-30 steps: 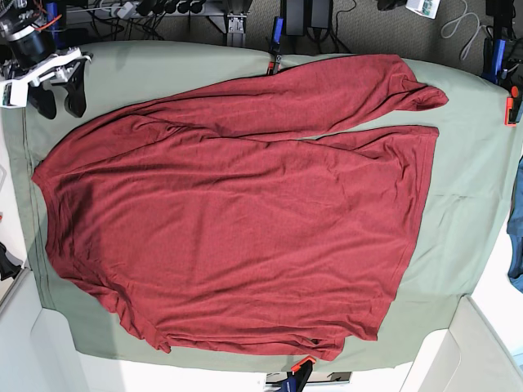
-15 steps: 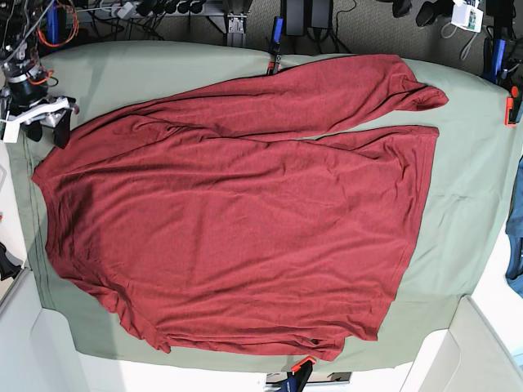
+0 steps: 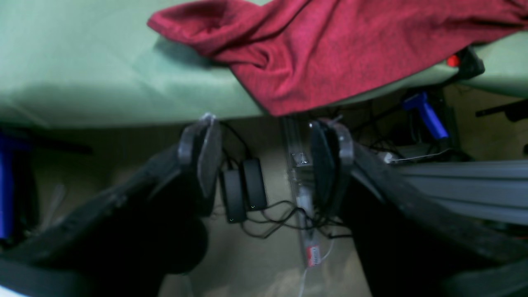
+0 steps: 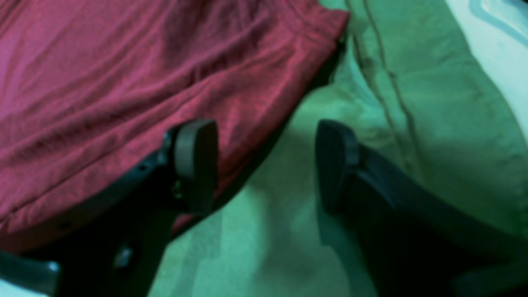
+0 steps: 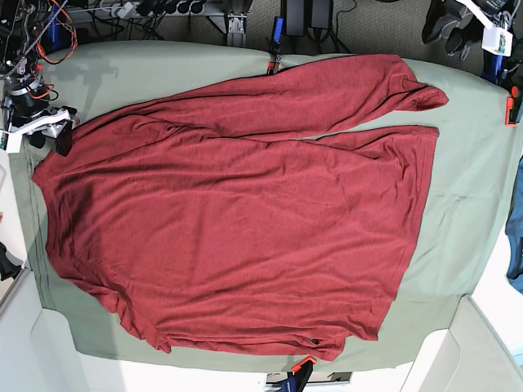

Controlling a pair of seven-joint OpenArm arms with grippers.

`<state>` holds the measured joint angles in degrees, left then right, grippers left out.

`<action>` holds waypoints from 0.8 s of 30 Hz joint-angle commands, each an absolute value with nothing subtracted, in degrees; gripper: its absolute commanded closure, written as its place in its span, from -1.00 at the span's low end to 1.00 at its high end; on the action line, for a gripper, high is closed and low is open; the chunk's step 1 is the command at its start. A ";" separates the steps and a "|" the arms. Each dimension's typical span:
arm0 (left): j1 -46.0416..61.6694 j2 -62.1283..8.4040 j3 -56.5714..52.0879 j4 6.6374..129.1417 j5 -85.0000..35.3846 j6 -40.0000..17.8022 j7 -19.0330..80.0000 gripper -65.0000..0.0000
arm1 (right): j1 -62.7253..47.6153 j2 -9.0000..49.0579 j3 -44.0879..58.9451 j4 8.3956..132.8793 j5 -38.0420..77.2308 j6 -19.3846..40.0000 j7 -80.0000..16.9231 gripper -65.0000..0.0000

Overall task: Fold the T-shirt properly
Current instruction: 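Move the left gripper to the sleeve end and grasp it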

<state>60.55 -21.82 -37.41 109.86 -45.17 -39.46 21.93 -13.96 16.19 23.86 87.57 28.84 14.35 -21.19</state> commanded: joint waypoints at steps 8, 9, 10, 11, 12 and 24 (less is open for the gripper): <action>53.71 -29.71 -37.93 108.33 -41.71 -39.88 21.30 -0.22 | -13.54 17.02 24.14 88.36 27.16 14.92 -19.99 -0.16; 52.99 -30.57 -37.82 107.39 -41.71 -39.86 21.30 -0.28 | -13.54 17.02 24.14 88.36 27.16 14.92 -19.99 -0.16; 52.23 -31.22 -37.76 106.28 -41.71 -39.88 21.30 -0.32 | -13.54 17.02 24.14 88.36 27.16 14.92 -19.99 -0.16; 51.37 -31.79 -37.71 104.95 -41.69 -39.88 21.30 -0.36 | -13.54 17.02 24.14 88.38 27.14 14.92 -19.99 -0.16; 50.48 -32.21 -37.71 103.57 -41.76 -39.86 21.32 -0.36 | -13.54 17.02 24.14 88.36 27.14 14.92 -19.99 -0.16; 45.63 -32.53 -34.06 97.41 -49.08 -40.00 24.93 -0.36 | -13.52 16.99 24.14 88.36 27.20 14.92 -19.97 -0.15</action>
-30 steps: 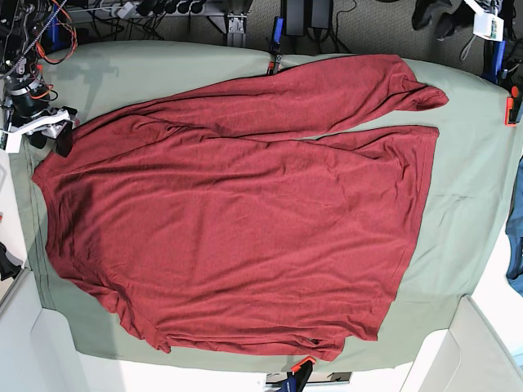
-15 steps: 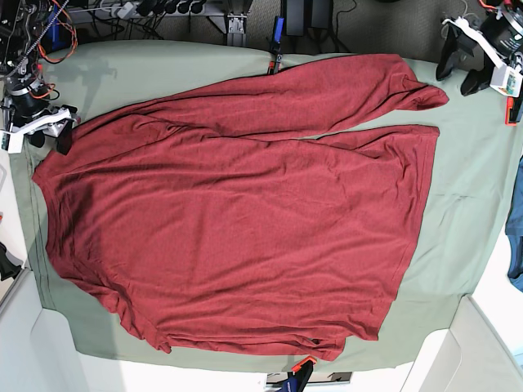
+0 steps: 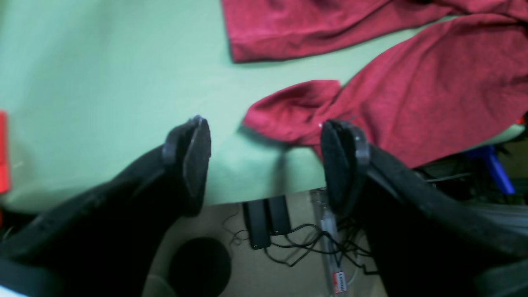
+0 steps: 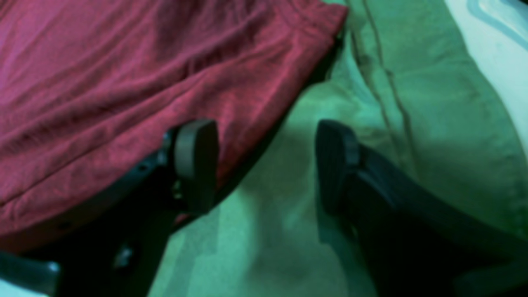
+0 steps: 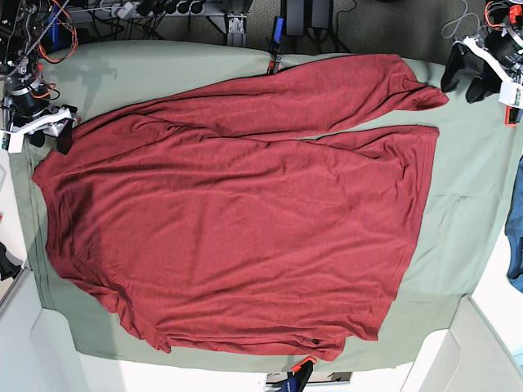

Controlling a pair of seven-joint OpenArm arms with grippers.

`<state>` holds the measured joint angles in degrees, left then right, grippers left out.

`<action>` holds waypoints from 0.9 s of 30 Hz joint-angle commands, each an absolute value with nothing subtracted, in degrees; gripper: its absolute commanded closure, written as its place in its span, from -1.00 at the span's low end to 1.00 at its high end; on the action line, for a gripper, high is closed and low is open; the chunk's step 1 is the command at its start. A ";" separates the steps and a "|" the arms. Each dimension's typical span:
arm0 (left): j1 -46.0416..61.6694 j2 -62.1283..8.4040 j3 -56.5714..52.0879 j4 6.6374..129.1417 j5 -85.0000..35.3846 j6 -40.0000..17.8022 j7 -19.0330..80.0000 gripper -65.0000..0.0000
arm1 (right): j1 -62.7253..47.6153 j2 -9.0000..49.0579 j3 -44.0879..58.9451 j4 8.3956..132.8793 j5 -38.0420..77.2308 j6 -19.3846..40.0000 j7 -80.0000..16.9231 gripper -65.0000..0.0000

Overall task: Fold the T-shirt properly
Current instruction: 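Move the left gripper to the sleeve end and grasp it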

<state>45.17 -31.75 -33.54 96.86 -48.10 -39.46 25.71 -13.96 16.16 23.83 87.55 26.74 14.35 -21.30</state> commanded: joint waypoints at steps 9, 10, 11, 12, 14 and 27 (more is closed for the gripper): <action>39.94 -32.49 -25.96 94.91 -45.17 -38.94 24.91 -0.40 | -13.56 16.99 24.14 88.38 27.11 14.92 -19.99 -0.15; 39.62 -32.49 -25.82 94.04 -45.15 -38.52 24.82 -0.40 | -13.54 16.99 24.14 88.36 26.96 14.94 -19.99 -0.15; 39.13 -32.36 -25.82 93.12 -45.19 -38.54 24.67 -0.40 | -13.54 16.99 24.14 88.36 26.96 14.92 -19.97 -0.15; 38.85 -32.36 -25.82 92.18 -45.21 -38.57 24.67 -0.40 | -13.52 16.99 24.14 88.36 26.96 14.92 -19.97 -0.15; 38.37 -32.38 -25.82 91.09 -45.50 -38.63 24.71 -0.40 | -13.54 16.99 24.14 88.38 26.98 14.92 -19.97 -0.15; 37.67 -32.01 -18.74 91.00 -48.14 -40.00 27.59 -0.40 | -13.54 16.99 24.14 88.38 26.98 14.94 -19.99 -0.15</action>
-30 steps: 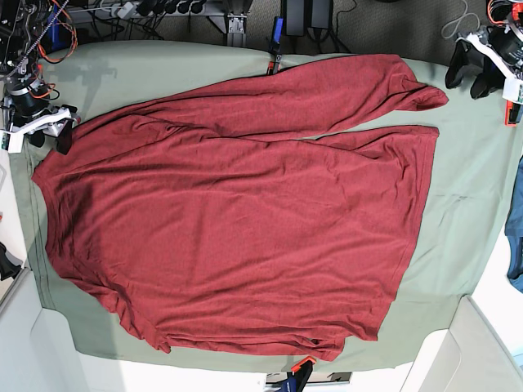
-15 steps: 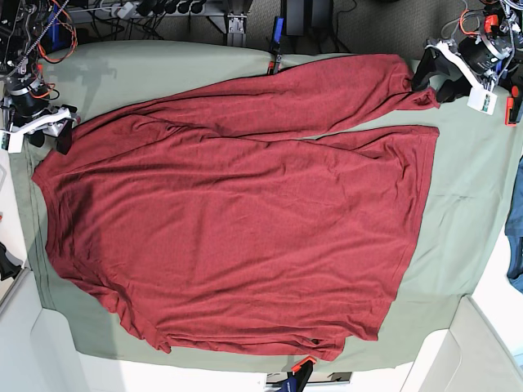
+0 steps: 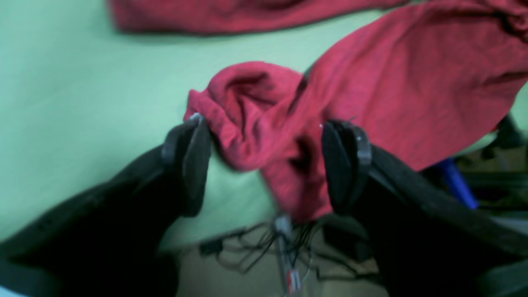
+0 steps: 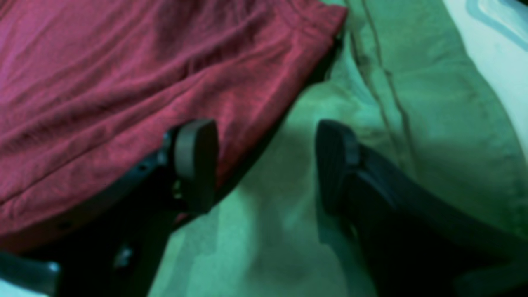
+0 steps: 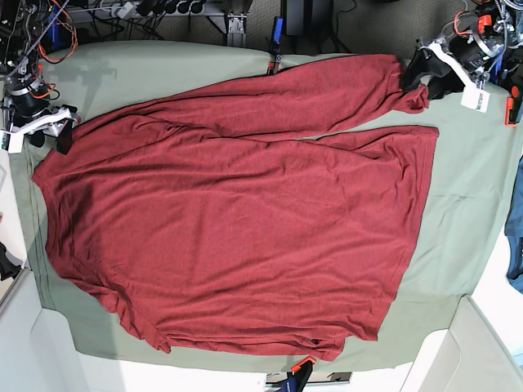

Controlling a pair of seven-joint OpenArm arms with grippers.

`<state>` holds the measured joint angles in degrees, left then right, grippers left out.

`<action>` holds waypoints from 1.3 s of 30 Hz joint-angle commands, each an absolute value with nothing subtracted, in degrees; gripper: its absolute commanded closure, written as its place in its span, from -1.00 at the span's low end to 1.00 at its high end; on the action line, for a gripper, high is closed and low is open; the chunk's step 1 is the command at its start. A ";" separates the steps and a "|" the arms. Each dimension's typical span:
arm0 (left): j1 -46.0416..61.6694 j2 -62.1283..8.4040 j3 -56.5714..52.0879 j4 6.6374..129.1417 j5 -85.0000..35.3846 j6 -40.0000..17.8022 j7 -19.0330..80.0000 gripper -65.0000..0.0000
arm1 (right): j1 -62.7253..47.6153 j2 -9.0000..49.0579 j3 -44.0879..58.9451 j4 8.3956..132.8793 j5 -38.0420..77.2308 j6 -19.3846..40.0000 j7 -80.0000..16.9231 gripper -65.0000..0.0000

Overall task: Fold the T-shirt properly
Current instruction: 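Move the left gripper to the sleeve end and grasp it, then pull the grasped sleeve with the left gripper to straighten the shirt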

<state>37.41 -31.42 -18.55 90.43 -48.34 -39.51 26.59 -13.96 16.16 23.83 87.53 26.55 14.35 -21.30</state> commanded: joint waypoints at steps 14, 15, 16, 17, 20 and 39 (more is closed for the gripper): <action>35.40 -29.19 -17.21 91.00 -42.11 -40.00 27.20 0.04 | -13.87 16.99 24.14 88.36 27.00 14.96 -20.45 0.01; 35.40 -29.19 -17.21 91.00 -42.11 -40.00 27.20 0.34 | -13.85 16.97 24.14 88.38 27.00 14.96 -20.45 0.18; 35.40 -29.21 -17.21 91.00 -42.11 -40.00 27.20 0.64 | -13.82 16.97 24.14 88.38 27.00 15.07 -20.45 0.33; 35.40 -29.19 -17.21 91.00 -42.13 -40.00 27.20 0.87 | -13.82 16.97 24.14 88.38 26.98 15.92 -20.45 0.44; 35.40 -29.21 -17.21 91.00 -42.15 -40.00 26.74 1.00 | -13.82 16.95 24.14 88.38 27.00 18.22 -20.43 0.47; 35.42 -29.21 -17.21 91.00 -42.15 -40.00 26.37 1.00 | -13.82 12.45 24.14 88.36 26.94 13.15 -20.86 -0.10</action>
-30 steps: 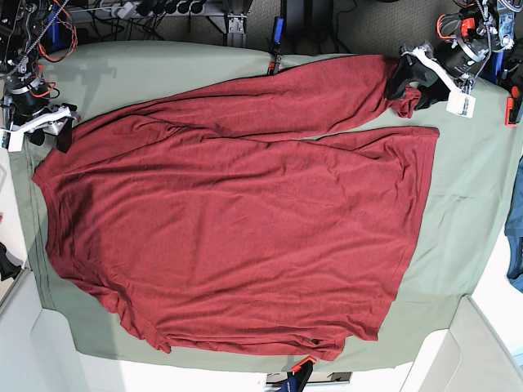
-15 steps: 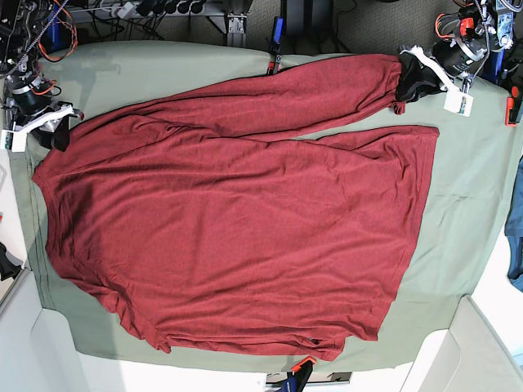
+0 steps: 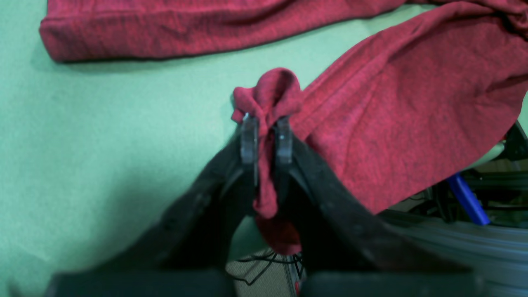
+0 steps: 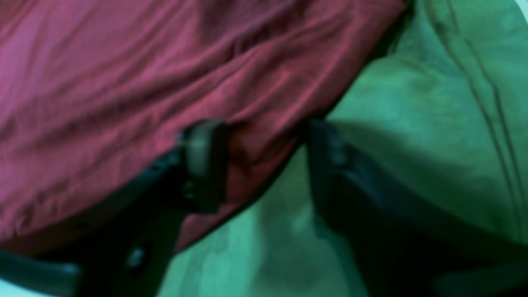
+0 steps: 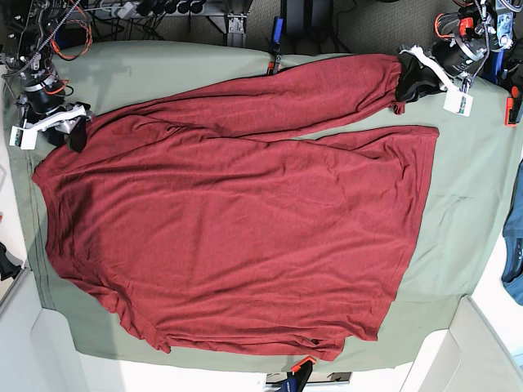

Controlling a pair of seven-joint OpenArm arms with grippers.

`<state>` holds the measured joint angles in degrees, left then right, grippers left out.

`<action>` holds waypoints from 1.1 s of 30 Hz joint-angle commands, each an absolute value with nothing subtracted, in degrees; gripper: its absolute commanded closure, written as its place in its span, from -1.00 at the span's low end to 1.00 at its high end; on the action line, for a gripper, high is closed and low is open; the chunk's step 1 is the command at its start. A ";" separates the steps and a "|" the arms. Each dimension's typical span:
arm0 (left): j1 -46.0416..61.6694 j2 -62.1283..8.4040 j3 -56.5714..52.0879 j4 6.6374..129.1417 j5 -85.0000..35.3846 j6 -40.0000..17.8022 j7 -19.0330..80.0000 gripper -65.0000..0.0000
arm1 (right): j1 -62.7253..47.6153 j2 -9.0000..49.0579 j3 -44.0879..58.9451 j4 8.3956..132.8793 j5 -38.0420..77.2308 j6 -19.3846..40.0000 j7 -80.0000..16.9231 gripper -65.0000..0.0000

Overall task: Fold the T-shirt properly
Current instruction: 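Pull the grasped sleeve with the left gripper to straighten the shirt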

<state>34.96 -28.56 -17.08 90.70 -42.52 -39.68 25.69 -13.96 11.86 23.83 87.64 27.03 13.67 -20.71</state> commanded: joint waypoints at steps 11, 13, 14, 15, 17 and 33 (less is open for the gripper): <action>35.40 -29.21 -17.21 91.00 -42.54 -40.00 26.35 1.00 | -12.69 11.25 24.01 88.27 26.35 12.62 -21.06 -0.12; 35.40 -29.21 -17.21 91.00 -42.52 -40.00 26.33 1.00 | -12.53 11.25 23.97 88.27 26.28 12.69 -21.06 0.11; 35.40 -29.21 -17.21 91.00 -42.54 -40.00 26.02 1.00 | -12.51 11.25 23.97 88.27 26.04 13.32 -21.04 0.28; 35.40 -29.21 -17.21 91.00 -42.52 -40.00 25.76 1.00 | -12.36 11.22 23.97 88.27 25.06 14.41 -21.08 0.48; 35.40 -29.23 -17.21 91.00 -42.52 -40.00 25.47 1.00 | -12.10 11.25 23.99 88.27 23.18 16.95 -21.10 0.95; 39.77 -29.76 -29.54 102.41 -52.14 -40.00 29.95 1.00 | -12.05 11.42 33.41 90.19 29.63 18.70 -26.39 1.00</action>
